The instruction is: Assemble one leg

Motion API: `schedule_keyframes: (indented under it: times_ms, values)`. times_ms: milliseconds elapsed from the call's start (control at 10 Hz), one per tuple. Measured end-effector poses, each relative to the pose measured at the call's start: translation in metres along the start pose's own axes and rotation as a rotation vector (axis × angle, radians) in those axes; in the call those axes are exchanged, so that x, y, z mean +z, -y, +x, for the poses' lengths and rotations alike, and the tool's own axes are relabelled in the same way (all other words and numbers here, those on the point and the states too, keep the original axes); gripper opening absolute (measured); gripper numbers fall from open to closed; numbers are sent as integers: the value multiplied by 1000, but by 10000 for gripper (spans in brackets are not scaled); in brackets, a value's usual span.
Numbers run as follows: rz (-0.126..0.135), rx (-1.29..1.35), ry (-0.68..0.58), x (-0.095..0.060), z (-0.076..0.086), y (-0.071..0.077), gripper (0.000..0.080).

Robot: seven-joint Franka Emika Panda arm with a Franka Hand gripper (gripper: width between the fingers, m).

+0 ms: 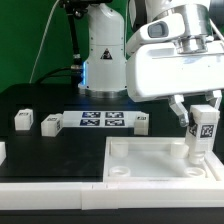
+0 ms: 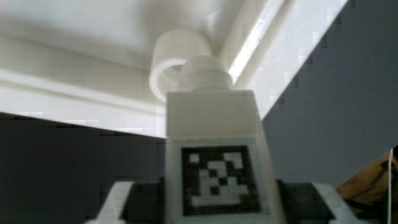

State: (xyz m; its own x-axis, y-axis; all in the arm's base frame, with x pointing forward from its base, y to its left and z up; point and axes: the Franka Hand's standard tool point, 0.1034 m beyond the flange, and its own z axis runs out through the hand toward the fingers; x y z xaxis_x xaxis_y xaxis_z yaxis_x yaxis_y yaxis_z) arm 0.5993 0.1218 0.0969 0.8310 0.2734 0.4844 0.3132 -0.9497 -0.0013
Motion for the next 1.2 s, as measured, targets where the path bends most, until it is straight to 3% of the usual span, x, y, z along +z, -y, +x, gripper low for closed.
schedule_keyframes:
  times_ms: [300,700,1200]
  values:
    - [-1,1,0,0,0,-1,294]
    - [-11,-14,10,10,7,-25,294]
    - [-1,-23,-2,13,4,-8,294]
